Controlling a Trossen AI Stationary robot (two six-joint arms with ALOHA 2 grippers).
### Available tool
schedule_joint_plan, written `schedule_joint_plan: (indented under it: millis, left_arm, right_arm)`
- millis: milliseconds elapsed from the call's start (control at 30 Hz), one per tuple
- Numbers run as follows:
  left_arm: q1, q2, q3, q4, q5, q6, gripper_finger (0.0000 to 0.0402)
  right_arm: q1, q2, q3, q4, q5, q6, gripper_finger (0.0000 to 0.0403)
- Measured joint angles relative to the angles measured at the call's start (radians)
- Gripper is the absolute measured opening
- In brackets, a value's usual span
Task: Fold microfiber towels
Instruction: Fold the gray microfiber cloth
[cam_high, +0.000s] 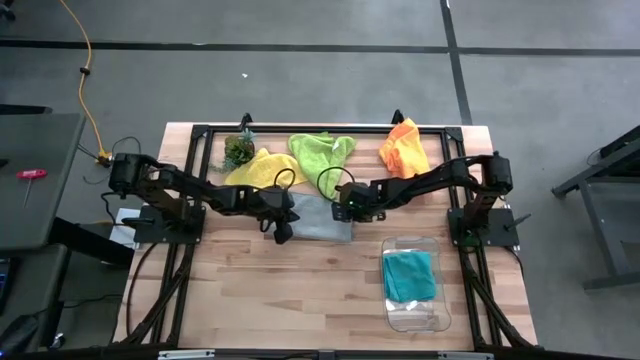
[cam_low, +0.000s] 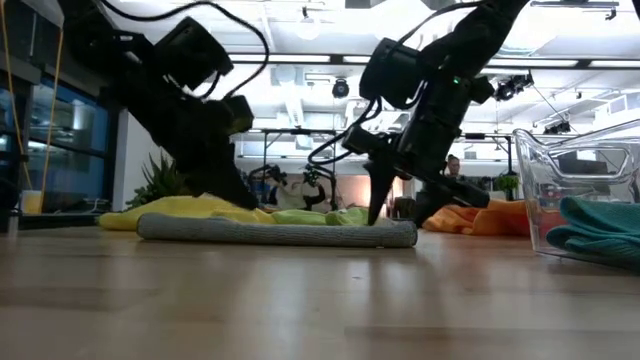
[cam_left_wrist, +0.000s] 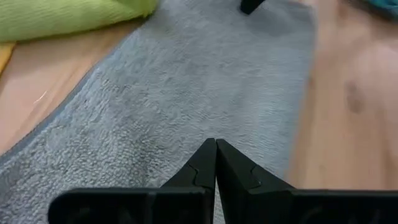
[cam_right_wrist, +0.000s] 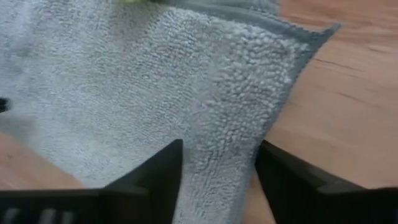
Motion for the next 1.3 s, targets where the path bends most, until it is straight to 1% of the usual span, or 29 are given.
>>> schedule_joint_plan:
  millis: [100,200,233,267,367,500,667,800,933,1067,1300]
  left_arm:
    - [0.022,-0.055,0.002,-0.008,0.025,0.031,0.0]
    - [0.054,-0.152,0.002,-0.025,0.024,0.05,0.0]
    - [0.067,-0.186,0.002,-0.04,0.024,0.056,0.0]
    - [0.079,-0.225,0.001,-0.059,0.024,0.06,0.0]
    - [0.109,-0.34,0.002,-0.084,0.023,0.058,0.0]
    - [0.13,-0.482,0.002,-0.116,0.023,0.03,0.0]
    - [0.124,-0.587,0.002,-0.127,0.009,-0.018,0.0]
    - [0.102,-0.612,0.002,-0.126,-0.018,-0.03,0.0]
    - [0.08,-0.611,0.001,-0.127,-0.022,-0.03,0.0]
    - [0.063,-0.61,0.001,-0.127,-0.029,-0.03,0.0]
    - [0.062,-0.61,0.001,-0.12,-0.038,-0.037,0.0]
  right_arm:
    - [0.0,0.005,-0.001,-0.012,0.028,-0.024,0.0116]
    - [0.0,0.012,-0.001,-0.016,0.041,-0.051,0.0042]
    - [0.003,0.013,-0.001,-0.015,0.044,-0.063,0.0022]
    - [0.005,0.013,-0.002,-0.015,0.052,-0.082,0.0012]
    - [-0.004,0.01,-0.001,-0.041,0.036,-0.145,0.0015]
    - [-0.029,-0.02,-0.001,-0.106,0.017,-0.246,0.0004]
    - [-0.064,-0.074,-0.005,-0.233,0.029,-0.337,0.0002]
    - [-0.087,-0.114,-0.009,-0.389,0.032,-0.408,0.0001]
    - [-0.102,-0.167,-0.008,-0.475,0.042,-0.459,0.0001]
    - [-0.124,-0.234,-0.007,-0.525,0.059,-0.485,0.0001]
    - [-0.158,-0.335,-0.012,-0.688,0.095,-0.559,0.0]
